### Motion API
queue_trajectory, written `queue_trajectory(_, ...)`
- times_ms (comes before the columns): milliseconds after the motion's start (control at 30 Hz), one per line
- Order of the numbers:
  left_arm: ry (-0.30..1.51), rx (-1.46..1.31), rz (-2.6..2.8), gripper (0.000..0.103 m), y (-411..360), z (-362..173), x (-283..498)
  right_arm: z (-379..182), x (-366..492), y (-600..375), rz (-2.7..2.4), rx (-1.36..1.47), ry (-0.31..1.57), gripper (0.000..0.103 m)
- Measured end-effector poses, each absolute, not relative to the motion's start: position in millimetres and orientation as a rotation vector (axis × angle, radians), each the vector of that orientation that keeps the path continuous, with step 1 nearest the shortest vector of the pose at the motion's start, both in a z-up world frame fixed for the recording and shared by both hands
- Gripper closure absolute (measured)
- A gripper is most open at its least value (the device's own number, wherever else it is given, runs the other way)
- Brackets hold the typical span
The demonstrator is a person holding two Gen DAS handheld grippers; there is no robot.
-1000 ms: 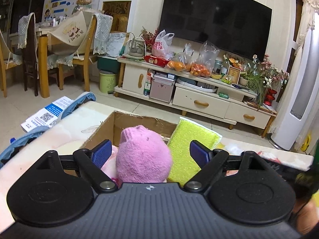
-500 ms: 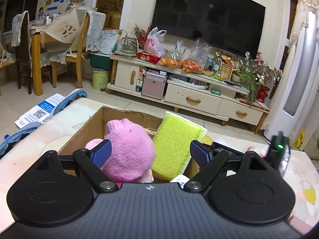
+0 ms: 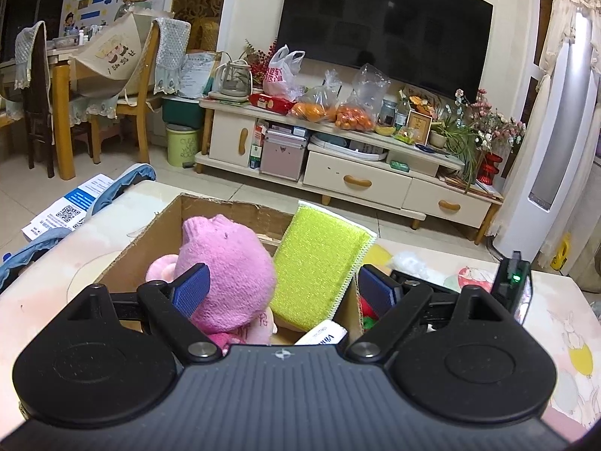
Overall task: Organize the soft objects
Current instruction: 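Grasp the brown teddy bear with the right tool while the left tool grasps the white pompom keychain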
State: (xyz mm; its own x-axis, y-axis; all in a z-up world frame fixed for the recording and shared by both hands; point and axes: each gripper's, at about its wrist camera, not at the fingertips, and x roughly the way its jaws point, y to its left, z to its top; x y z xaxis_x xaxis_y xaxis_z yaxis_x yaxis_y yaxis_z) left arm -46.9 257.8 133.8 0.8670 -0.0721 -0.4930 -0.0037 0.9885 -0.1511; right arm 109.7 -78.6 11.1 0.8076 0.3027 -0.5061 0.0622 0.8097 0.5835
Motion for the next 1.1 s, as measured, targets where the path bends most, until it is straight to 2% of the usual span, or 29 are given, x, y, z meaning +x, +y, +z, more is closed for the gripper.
queue_trajectory(500, 0.528, -0.116, -0.154, 0.000, 239, 134, -57, 30, -17, -128, 0.145, 0.541, 0.690, 0.034)
queue_trajectory(833, 0.607, -0.020, -0.413, 0.000, 183, 116, -73, 45, -110, -120, 0.340, 0.352, 0.763, 0.033)
queue_trajectory(1100, 0.666, 0.034, -0.462, 0.000, 145, 89, -60, 46, -135, -126, 0.356, 0.325, 0.752, 0.032)
